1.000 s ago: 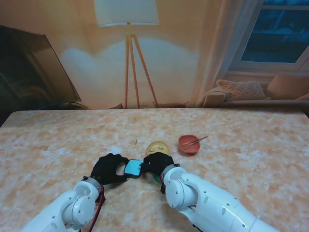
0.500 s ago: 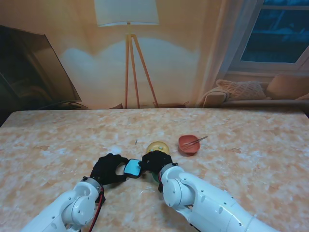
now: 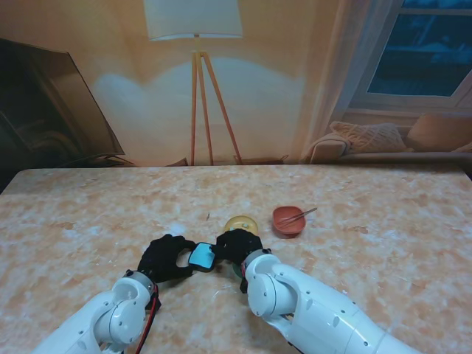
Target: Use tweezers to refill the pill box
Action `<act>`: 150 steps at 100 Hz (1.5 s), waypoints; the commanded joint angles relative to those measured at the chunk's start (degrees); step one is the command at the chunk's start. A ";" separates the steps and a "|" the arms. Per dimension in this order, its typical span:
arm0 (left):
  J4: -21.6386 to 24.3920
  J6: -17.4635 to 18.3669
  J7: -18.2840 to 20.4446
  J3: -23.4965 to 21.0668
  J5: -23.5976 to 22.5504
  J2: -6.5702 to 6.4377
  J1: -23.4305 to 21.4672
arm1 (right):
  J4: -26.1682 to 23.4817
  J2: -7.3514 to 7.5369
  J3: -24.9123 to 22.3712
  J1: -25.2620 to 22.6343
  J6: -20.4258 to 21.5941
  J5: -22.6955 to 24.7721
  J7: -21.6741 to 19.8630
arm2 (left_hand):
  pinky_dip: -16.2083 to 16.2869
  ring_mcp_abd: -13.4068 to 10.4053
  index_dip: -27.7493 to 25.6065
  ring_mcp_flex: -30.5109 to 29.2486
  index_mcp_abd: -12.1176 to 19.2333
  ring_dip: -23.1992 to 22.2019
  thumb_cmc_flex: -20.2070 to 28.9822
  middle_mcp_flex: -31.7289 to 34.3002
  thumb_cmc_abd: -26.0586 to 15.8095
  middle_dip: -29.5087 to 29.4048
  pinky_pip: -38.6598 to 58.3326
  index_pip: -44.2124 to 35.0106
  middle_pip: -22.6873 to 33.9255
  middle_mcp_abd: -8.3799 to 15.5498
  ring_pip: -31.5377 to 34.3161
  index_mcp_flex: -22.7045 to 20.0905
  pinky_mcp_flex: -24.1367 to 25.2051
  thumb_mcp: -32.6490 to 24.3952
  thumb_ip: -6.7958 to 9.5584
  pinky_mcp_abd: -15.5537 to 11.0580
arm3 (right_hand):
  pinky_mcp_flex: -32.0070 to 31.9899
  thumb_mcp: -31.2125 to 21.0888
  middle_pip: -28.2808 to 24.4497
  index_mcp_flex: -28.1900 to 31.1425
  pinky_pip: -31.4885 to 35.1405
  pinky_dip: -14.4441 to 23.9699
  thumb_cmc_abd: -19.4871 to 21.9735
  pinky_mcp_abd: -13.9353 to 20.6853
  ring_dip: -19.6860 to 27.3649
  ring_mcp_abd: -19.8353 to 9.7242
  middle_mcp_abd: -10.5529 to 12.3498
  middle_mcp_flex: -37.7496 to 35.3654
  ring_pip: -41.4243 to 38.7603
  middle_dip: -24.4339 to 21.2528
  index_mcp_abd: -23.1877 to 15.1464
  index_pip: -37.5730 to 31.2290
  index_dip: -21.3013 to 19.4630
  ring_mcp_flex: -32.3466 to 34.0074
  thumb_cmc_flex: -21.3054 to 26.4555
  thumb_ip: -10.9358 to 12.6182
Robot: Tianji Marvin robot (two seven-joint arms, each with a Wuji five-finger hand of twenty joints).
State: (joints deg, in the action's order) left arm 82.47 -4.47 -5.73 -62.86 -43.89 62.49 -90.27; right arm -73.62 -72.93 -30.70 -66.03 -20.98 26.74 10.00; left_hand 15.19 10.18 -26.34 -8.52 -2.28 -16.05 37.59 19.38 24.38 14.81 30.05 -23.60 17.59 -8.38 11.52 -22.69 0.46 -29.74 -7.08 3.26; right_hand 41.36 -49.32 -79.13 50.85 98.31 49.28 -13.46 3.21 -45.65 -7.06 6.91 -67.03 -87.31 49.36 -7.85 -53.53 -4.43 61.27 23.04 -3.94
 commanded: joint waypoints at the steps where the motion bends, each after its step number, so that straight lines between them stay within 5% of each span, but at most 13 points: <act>1: -0.44 -0.07 0.89 0.09 0.18 0.22 -0.78 | -0.07 -0.96 0.14 -0.78 0.29 -0.48 -0.29 | 1.17 -1.06 -2.72 -0.86 3.20 -0.31 0.73 1.47 -2.48 1.07 1.20 -6.10 1.46 -0.42 0.39 -4.06 0.05 -1.47 1.72 -0.79 | 0.46 -0.22 -3.28 -1.08 6.87 0.94 -0.07 4.84 -0.77 -5.93 -3.80 -2.09 -2.59 0.60 -0.31 1.03 0.70 2.70 -0.83 0.10; 38: -0.18 0.11 0.81 -0.51 -0.22 0.17 -1.19 | -1.04 0.48 -0.44 -0.76 -0.72 0.11 -3.17 | 1.16 -1.08 -2.77 -0.91 3.29 -0.32 0.93 1.51 -2.57 1.07 1.17 -6.25 1.44 -0.41 0.38 -4.06 0.10 -1.24 1.77 -0.68 | 1.96 -1.33 -4.17 0.63 7.84 0.61 -0.86 4.94 -0.60 -6.23 -3.46 -3.33 -3.50 0.54 -0.42 0.56 0.66 4.00 -1.43 0.55; 98: -0.95 0.61 0.13 -0.26 0.22 0.32 -0.74 | 1.53 -1.65 0.68 -0.37 0.02 -1.99 -0.38 | 1.17 -1.12 -2.98 -0.89 3.39 -0.31 0.98 1.50 -2.54 1.08 1.19 -6.77 1.45 -0.43 0.32 -4.22 0.10 -1.27 1.78 -0.57 | 1.60 -1.34 -3.98 0.21 7.70 0.22 -0.63 5.04 -0.34 -6.21 -3.42 -3.03 -3.35 0.21 -0.34 0.61 0.73 3.63 -1.60 0.48; 150: -0.99 0.36 0.34 -0.10 0.35 0.30 -0.76 | -1.66 -0.75 1.78 1.27 -2.66 -0.66 -3.69 | 1.17 -1.09 -3.20 -0.89 3.53 -0.33 1.08 1.48 -2.49 1.08 1.19 -7.24 1.43 -0.51 0.30 -4.18 0.17 -1.36 1.79 -0.58 | 1.85 -1.38 -4.07 0.24 7.77 -0.15 -0.93 5.25 -0.12 -6.57 -3.15 -3.18 -3.38 -0.10 -0.86 0.63 0.70 3.83 -1.75 0.52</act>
State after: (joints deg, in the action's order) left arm 81.92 -3.96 -6.80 -63.28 -43.67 62.63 -90.53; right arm -74.09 -73.42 -29.34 -65.05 -23.31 25.90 7.71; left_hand 15.19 9.57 -27.60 -8.52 -0.59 -16.05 38.55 19.52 23.08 15.20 30.46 -24.91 17.89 -7.97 11.52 -23.38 0.46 -30.14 -6.39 2.75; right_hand 42.74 -49.94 -79.70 51.78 98.72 49.28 -13.46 3.54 -45.65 -7.15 7.18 -68.74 -88.16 49.35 -7.07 -54.90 -4.30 62.79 22.51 -3.94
